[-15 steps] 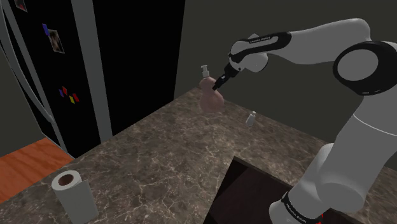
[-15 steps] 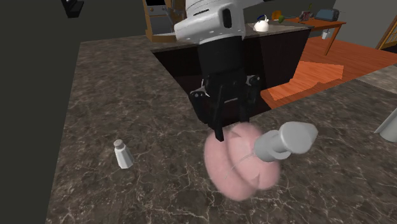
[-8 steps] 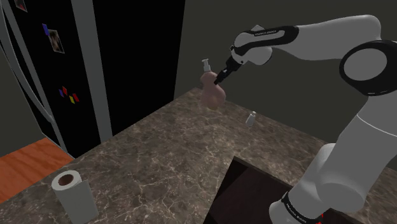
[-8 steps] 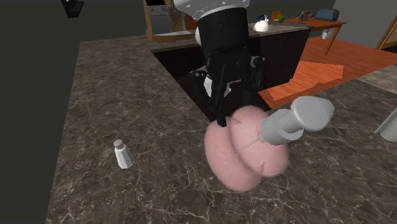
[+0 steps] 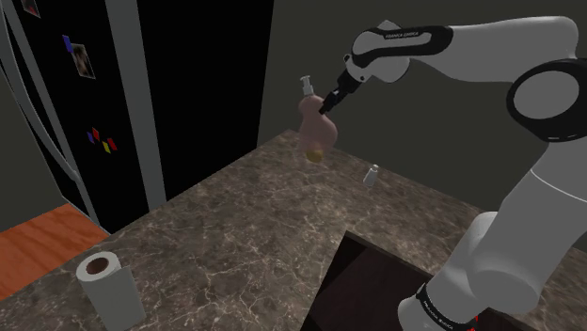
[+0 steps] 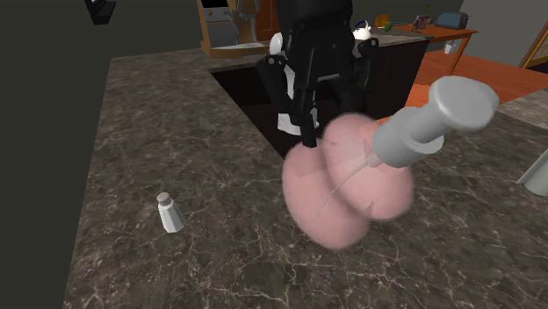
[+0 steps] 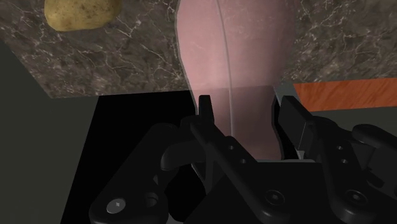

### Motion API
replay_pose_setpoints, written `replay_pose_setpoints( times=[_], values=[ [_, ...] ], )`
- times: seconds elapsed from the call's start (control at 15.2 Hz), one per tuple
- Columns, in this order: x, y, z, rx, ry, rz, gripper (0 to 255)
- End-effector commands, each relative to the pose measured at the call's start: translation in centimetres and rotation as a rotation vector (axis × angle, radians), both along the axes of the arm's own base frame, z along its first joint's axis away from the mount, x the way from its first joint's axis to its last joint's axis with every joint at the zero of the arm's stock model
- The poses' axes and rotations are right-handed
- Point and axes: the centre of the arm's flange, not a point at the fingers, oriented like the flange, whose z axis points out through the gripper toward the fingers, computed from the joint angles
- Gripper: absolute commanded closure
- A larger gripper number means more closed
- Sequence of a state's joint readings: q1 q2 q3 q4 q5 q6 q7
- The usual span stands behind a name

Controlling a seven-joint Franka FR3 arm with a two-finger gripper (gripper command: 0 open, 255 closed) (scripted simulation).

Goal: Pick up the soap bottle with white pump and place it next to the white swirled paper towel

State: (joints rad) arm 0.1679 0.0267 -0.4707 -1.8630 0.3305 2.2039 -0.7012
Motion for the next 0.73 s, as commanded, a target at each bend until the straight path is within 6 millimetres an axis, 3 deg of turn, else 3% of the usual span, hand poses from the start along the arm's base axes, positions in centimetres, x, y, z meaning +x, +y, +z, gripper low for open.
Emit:
replay_pose_setpoints(
  times=[0.0,0.66],
  values=[
    [0.0,0.0,1.0,0.0,-0.001,0.0,255],
    [0.0,0.0,6.3,0.0,-0.001,0.0,255]
  ],
)
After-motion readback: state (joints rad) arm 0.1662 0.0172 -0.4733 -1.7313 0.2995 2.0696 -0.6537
